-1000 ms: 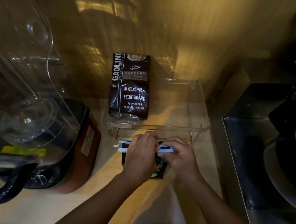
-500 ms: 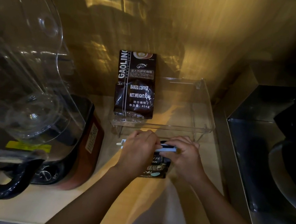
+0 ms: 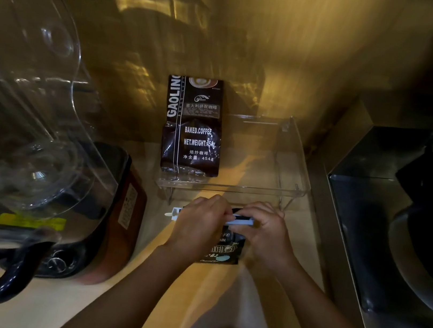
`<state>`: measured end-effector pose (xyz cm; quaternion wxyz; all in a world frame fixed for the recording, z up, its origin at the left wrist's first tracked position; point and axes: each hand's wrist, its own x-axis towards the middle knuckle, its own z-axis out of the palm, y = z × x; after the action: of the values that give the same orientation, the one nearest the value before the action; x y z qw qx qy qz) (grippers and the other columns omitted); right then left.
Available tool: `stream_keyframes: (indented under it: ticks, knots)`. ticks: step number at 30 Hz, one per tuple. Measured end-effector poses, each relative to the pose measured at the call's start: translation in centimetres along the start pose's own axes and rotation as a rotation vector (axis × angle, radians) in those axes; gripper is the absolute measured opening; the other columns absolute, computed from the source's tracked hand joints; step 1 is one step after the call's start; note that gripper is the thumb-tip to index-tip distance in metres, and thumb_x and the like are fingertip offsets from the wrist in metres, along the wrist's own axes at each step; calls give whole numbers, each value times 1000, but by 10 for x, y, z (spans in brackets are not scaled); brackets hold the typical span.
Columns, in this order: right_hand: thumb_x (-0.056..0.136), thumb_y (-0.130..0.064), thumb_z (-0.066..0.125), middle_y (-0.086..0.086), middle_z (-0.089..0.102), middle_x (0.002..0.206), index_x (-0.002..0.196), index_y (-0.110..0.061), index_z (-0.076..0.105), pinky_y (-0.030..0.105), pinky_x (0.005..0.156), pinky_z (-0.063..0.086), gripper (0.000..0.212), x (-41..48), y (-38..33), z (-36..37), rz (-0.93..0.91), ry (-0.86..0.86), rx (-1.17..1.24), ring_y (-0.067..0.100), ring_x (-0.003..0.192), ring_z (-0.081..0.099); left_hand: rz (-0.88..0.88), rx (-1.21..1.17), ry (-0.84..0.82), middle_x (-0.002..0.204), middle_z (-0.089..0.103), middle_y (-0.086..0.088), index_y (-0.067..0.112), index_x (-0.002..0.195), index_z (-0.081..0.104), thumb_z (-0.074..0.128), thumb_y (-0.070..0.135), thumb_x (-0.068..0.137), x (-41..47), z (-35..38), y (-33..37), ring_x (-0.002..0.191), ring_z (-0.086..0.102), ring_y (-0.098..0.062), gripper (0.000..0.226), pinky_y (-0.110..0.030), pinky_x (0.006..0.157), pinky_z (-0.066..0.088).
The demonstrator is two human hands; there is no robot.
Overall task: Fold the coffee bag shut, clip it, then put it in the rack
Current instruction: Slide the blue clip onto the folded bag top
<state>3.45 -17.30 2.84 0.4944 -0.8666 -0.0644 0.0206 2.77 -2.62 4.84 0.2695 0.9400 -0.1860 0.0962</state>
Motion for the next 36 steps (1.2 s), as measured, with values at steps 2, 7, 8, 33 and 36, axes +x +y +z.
stream_keyframes:
  ticks: [2, 7, 8, 33, 36]
  knots:
    - [65, -11, 76, -3, 60, 86, 84, -14, 68, 9, 81, 21, 21, 1, 2, 0, 26, 5, -3, 21, 96, 49, -9, -3, -4, 76, 68, -10, 8, 78, 61, 68, 10, 78, -1, -5, -4, 68, 59, -31, 7, -38, 61, 45]
    - [64, -11, 77, 1, 61, 89, 85, -15, 68, 13, 81, 26, 22, 1, 4, -2, 33, 5, 24, 26, 98, 49, -34, 5, -95, 94, 68, -1, 19, 97, 57, 66, 30, 79, -5, -17, -21, 85, 60, -22, 23, -36, 74, 47]
    - [65, -11, 76, 0, 61, 89, 85, -15, 68, 16, 81, 27, 22, 1, 4, -2, 30, 2, 27, 25, 97, 49, -42, 13, -113, 96, 67, 1, 21, 100, 56, 66, 32, 78, -7, -19, -24, 87, 59, -21, 26, -35, 75, 47]
    - [71, -2, 71, -2, 54, 82, 82, -6, 64, 26, 70, 41, 14, 4, 1, -13, -22, -70, 75, 16, 82, 51, -19, 144, -118, 89, 64, -12, 6, 94, 60, 62, 22, 83, -4, -10, -12, 82, 57, -27, 19, -38, 68, 44]
    - [73, 0, 69, 14, 58, 84, 82, 1, 63, 30, 72, 36, 11, 7, 4, -11, -121, -56, -71, 24, 85, 51, -17, 176, -156, 92, 61, -11, 8, 95, 57, 60, 24, 84, -2, -9, -11, 85, 54, -27, 20, -39, 72, 42]
